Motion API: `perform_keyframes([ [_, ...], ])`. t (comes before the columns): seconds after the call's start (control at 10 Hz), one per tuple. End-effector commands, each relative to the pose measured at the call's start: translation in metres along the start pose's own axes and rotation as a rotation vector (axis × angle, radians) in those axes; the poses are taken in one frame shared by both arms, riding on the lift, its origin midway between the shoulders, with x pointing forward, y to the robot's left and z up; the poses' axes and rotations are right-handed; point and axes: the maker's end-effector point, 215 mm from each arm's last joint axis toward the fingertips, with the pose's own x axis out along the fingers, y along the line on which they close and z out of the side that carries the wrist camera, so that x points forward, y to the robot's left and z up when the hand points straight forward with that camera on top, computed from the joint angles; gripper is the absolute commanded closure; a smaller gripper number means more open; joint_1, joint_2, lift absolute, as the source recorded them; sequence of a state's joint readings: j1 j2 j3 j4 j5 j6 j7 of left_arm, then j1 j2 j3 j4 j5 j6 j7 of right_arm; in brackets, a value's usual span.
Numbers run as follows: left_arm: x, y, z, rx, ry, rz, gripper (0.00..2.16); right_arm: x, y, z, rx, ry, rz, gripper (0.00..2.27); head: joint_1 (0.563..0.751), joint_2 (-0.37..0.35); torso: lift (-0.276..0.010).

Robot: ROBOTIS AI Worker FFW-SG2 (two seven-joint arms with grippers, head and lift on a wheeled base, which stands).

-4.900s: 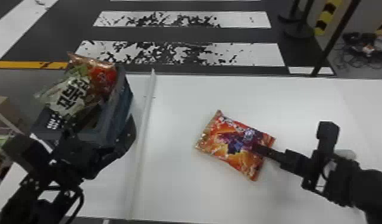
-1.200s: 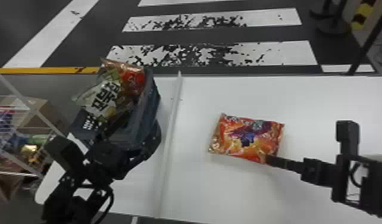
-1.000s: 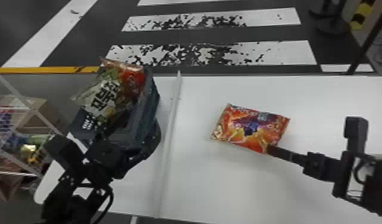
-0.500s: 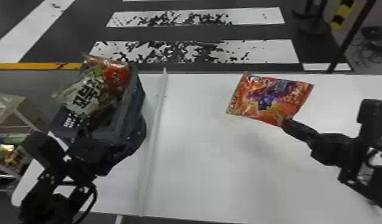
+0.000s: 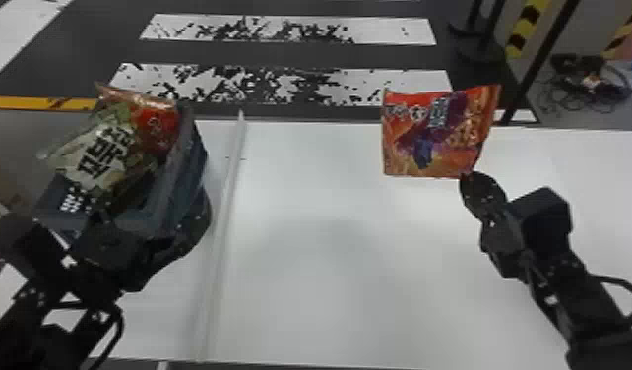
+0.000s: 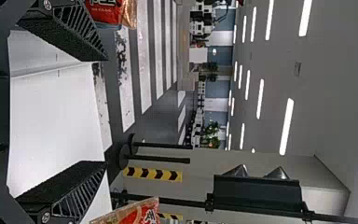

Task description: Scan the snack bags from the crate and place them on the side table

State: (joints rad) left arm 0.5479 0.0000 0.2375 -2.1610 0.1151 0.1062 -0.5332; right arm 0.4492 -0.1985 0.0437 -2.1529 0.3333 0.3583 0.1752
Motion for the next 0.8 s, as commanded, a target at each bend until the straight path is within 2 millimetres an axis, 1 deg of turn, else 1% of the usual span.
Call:
perform_keyframes([
  [0.0,0.0,0.0,-0.002,-0.007,0.002,0.001,0.08,-0.003,0.034,-0.01,-0.272,0.013,-0.005,2.22,0.695,0.013,-0.094],
  [0.1,0.0,0.0,-0.002,-0.007,0.002,0.001,0.08,-0.003,0.056,-0.024,-0.433,0.028,-0.007,2.22,0.695,0.019,-0.094],
  [0.2,0.0,0.001,-0.003,-0.009,0.004,0.003,0.08,-0.005,0.068,-0.046,-0.613,0.072,-0.034,2.22,0.695,0.037,-0.094],
  [0.3,0.0,0.001,-0.004,-0.011,0.004,0.003,0.08,-0.008,0.073,-0.068,-0.792,0.127,-0.081,2.22,0.695,0.055,-0.094],
  [0.4,-0.001,0.001,-0.005,-0.012,0.005,0.003,0.08,-0.012,0.074,-0.082,-0.93,0.165,-0.124,2.22,0.695,0.057,-0.094],
  [0.5,-0.001,0.001,-0.005,-0.013,0.005,0.003,0.08,-0.017,0.078,-0.088,-1.025,0.17,-0.14,2.2,0.695,0.051,-0.094],
  [0.6,0.0,0.002,-0.005,-0.014,0.006,0.004,0.08,-0.022,0.082,-0.092,-1.073,0.17,-0.136,2.07,0.695,0.049,-0.094],
  [0.7,0.0,0.002,-0.006,-0.016,0.006,0.004,0.08,-0.028,0.08,-0.096,-1.084,0.186,-0.145,1.38,0.695,0.049,-0.094],
])
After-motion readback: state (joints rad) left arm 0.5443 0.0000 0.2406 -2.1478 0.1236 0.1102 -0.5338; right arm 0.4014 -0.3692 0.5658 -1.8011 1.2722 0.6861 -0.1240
